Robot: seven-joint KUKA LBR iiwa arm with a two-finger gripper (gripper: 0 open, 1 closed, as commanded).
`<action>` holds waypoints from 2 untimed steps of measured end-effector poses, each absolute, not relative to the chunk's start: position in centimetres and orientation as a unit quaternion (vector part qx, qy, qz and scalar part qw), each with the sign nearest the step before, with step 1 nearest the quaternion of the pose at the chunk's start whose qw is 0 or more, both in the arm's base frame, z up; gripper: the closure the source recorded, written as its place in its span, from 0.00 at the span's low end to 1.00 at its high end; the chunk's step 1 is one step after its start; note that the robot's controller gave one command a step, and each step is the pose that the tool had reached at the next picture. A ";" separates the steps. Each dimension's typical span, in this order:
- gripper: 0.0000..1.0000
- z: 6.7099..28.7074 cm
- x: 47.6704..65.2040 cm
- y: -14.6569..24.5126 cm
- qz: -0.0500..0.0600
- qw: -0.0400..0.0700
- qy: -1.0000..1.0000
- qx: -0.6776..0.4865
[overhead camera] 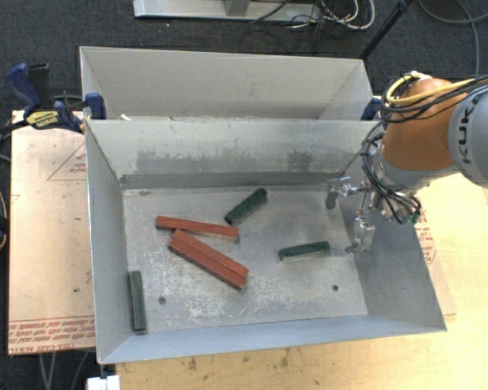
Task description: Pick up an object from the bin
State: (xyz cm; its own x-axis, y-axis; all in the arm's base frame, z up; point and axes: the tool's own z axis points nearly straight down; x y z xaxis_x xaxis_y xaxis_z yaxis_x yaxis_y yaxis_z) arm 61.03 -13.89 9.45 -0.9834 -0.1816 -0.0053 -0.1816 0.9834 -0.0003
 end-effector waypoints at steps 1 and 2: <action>0.00 7.2 58.6 -12.0 0.000 0.000 0.995 -0.096; 1.00 7.3 59.3 -6.4 0.001 0.002 0.996 -0.084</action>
Offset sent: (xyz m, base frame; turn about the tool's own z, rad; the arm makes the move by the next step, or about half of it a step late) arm -0.0184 0.0736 -0.0219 0.0168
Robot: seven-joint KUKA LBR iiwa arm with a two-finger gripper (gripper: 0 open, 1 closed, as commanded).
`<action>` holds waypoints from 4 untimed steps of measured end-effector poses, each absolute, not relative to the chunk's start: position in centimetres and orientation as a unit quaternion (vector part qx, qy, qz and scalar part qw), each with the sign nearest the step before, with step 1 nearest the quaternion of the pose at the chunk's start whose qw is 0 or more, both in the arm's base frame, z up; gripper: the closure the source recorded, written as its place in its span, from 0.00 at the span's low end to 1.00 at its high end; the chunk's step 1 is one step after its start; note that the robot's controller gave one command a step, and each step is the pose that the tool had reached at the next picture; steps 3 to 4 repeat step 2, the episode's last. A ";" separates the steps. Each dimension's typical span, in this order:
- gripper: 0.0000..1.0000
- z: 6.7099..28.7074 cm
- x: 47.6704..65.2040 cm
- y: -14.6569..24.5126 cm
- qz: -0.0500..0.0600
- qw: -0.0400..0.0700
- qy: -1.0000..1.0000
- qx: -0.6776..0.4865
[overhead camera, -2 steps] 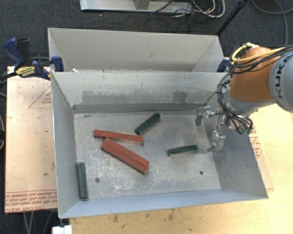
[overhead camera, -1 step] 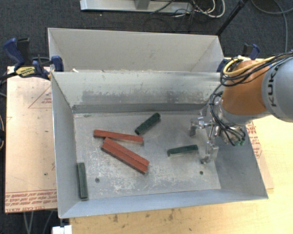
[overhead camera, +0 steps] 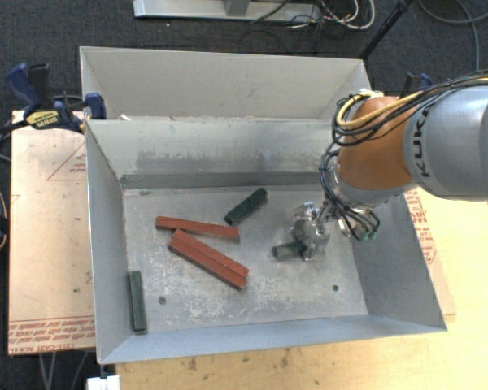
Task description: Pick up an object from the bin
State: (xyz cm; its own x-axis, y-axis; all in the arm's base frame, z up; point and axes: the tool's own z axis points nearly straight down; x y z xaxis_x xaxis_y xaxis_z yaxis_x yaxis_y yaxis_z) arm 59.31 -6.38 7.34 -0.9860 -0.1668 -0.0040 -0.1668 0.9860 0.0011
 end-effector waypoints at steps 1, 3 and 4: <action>1.00 7.3 59.3 -6.4 0.001 0.002 0.996 -0.084; 1.00 25.5 65.5 -8.0 -0.001 0.006 0.998 -0.069; 1.00 25.5 65.5 -8.0 -0.001 0.006 0.998 -0.069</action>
Offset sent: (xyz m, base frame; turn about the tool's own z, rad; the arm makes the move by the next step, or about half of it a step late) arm 0.0595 -0.0164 0.1776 0.0303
